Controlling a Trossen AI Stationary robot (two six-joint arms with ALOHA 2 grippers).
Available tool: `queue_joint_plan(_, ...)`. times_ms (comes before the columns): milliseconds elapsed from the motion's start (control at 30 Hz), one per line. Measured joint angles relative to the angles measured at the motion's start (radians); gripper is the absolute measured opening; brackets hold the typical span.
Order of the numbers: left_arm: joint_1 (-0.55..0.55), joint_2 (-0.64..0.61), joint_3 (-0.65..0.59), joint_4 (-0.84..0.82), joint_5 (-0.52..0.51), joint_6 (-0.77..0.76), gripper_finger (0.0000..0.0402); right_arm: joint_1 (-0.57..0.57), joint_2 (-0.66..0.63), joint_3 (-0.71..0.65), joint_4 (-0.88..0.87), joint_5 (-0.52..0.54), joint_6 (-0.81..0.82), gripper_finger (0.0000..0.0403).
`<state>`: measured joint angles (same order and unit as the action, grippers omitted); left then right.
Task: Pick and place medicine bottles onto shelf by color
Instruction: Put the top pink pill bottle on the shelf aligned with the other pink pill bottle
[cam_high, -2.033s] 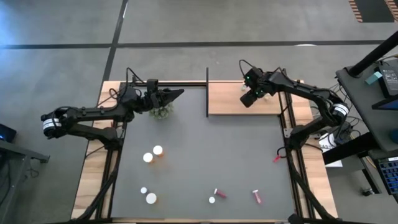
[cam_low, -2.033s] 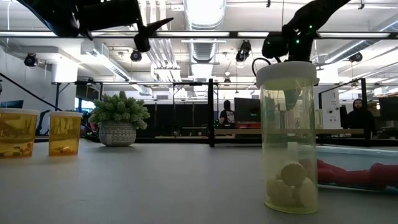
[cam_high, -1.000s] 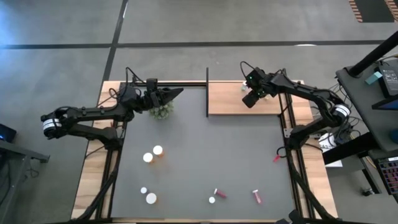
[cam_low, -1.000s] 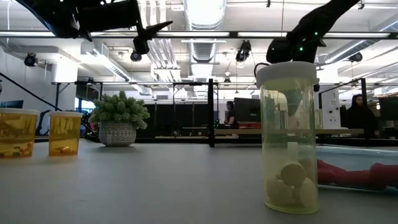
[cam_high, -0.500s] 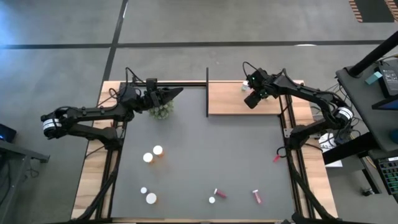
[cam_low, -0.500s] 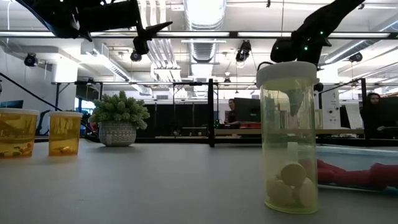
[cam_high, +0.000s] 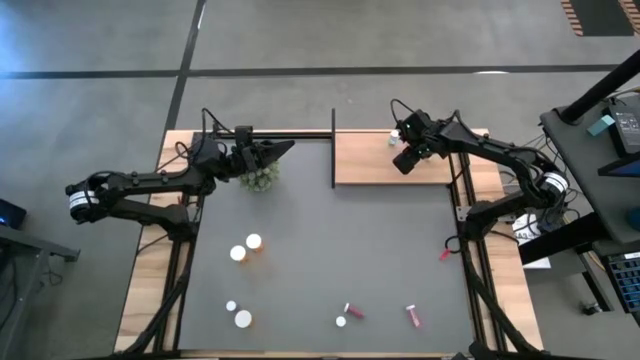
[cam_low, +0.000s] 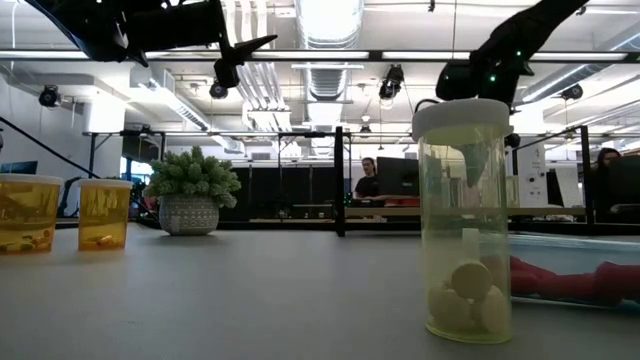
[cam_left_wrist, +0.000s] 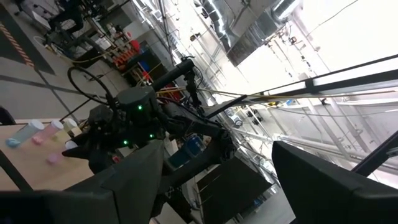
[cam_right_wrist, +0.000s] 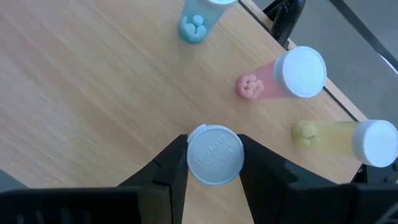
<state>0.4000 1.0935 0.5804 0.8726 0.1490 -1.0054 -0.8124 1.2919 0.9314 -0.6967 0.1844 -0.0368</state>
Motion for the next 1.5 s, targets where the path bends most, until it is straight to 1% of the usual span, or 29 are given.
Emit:
queue_joint_plan(167, 0.000, 0.000, 0.000, 0.000, -0.003, 0.000, 0.0283, 0.000, -0.001, -0.003, 0.002, 0.002, 0.002, 0.0123)
queue_joint_plan(467, 0.000, 0.000, 0.000, 0.000, -0.013, 0.000, 0.0283, 0.000, -0.001, -0.004, 0.038, 0.001, 0.018, 0.0119)
queue_joint_plan(800, 0.000, 0.000, 0.000, 0.000, -0.028, 0.000, 0.0283, 0.000, -0.001, -0.004, 0.008, 0.001, -0.007, 0.0147)
queue_joint_plan(867, 0.000, 0.000, 0.000, 0.000, -0.028, 0.000, 0.0283, 0.000, -0.001, -0.004, 0.004, 0.012, -0.008, 0.0149)
queue_joint_plan(1000, 0.000, 0.000, 0.000, 0.000, -0.028, 0.000, 0.0283, 0.000, -0.001, -0.004, -0.013, 0.077, -0.009, 0.0150)
queue_joint_plan(1500, 0.000, 0.000, 0.000, 0.000, -0.028, 0.000, 0.0283, 0.000, -0.004, -0.003, -0.010, 0.070, -0.005, 0.0151)
